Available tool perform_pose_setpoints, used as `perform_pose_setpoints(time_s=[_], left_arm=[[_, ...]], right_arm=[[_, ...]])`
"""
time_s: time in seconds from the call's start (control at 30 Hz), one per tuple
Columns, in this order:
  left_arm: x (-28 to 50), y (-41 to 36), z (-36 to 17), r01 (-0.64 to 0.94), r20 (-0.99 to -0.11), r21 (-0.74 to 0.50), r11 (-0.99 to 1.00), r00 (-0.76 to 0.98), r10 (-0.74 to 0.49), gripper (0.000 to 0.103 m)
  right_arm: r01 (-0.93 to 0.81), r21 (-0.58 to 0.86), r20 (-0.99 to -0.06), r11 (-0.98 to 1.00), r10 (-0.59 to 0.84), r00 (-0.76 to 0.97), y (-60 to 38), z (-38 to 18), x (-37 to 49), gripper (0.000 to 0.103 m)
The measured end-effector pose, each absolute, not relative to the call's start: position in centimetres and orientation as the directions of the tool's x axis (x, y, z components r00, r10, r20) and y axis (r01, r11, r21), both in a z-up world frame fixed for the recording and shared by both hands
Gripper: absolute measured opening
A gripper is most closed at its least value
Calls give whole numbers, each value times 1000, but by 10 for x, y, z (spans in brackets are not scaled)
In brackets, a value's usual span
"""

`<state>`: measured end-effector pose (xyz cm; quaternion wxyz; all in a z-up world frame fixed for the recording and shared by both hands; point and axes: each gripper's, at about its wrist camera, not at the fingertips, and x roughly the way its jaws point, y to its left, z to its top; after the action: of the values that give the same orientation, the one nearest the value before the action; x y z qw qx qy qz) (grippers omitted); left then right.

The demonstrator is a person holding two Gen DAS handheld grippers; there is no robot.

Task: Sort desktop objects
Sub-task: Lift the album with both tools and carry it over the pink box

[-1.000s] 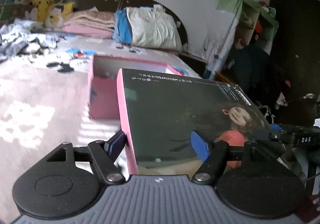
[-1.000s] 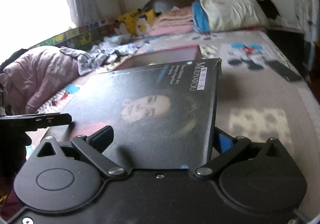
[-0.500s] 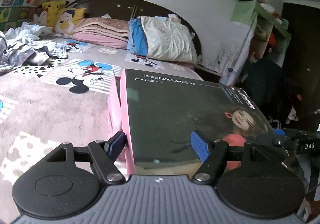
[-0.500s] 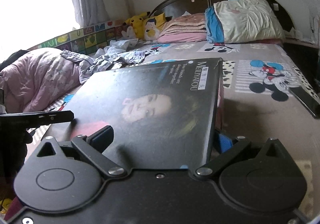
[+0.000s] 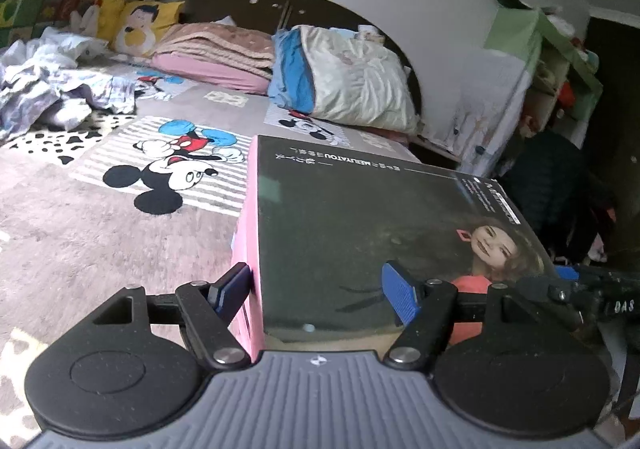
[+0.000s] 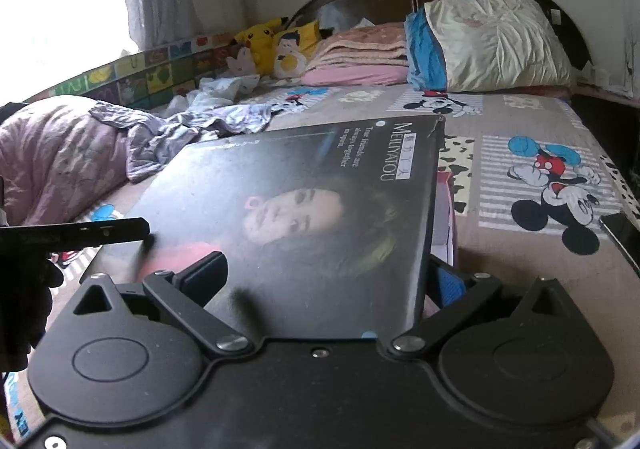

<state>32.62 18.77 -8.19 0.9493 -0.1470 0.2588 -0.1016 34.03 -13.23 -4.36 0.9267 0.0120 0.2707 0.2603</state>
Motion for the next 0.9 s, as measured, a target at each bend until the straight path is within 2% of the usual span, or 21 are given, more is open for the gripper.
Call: perform_pose_setpoints(time_s=[0.57,0.67,0.77,0.9], left_arm=[[374,180,-102,29,-527,-362,932,818,-231,71],[377,171,-105,-4,-544,-361,932,813,-208,78],[380,163,-104,-10,-562,-333,943,805,-190,80],[372,168,-108,-47,-550,-366,930,817,-175,80]], right_arm=[[-439,122,-556,890,428,713,-122,-52,393,103],[-410,125,-558,903,406,724,-125,-55,398,103],[-384,138,-546,913,394,739,-131,-59,396,103],[-341,179,-501,923,384,776,-148,-60,385,103]])
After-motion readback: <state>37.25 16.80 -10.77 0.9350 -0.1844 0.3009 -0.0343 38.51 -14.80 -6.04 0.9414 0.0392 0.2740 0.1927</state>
